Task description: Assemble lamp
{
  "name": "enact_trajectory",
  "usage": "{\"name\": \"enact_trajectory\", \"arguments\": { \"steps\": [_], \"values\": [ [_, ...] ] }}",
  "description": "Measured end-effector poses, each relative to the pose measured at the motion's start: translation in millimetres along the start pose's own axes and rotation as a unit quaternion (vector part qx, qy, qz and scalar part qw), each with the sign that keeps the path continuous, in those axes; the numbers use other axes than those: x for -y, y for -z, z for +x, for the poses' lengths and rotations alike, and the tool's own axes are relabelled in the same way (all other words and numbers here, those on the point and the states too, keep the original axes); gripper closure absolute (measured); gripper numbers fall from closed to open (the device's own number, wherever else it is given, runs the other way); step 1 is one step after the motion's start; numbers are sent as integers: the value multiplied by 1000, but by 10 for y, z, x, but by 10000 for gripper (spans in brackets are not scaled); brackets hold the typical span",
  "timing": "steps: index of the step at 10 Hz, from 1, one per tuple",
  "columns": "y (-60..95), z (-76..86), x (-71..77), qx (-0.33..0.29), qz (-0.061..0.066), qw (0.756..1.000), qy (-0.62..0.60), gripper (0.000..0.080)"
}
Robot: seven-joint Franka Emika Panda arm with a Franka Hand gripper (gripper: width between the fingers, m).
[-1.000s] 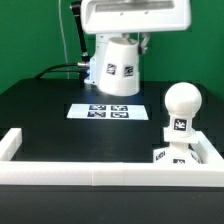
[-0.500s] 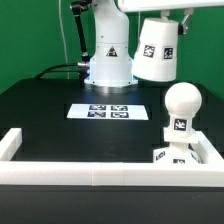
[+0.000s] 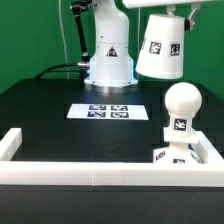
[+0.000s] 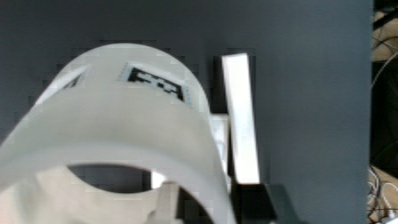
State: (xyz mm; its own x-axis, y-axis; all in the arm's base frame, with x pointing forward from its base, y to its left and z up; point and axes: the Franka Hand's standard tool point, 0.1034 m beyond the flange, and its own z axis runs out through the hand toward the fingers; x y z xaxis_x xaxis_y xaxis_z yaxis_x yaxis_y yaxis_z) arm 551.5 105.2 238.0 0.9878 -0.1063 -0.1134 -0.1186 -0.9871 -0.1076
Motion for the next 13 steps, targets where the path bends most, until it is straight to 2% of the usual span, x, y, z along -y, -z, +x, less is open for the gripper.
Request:
{"name": "enact_trajectory", "arguments": {
  "steps": [1, 3, 6, 8, 10, 13],
  "values": [
    [47, 157, 52, -9, -1, 1000, 2, 755],
    [35, 362, 110, -16, -2, 1000, -6, 755],
    [-21, 536, 195, -22, -7, 1000, -6, 755],
    [-170, 633, 239, -31, -10, 999, -3, 755],
    [-305, 671, 293, -43, -10, 999, 2, 755],
    [-506, 595, 336, -49, -11, 999, 8, 755]
  ]
}}
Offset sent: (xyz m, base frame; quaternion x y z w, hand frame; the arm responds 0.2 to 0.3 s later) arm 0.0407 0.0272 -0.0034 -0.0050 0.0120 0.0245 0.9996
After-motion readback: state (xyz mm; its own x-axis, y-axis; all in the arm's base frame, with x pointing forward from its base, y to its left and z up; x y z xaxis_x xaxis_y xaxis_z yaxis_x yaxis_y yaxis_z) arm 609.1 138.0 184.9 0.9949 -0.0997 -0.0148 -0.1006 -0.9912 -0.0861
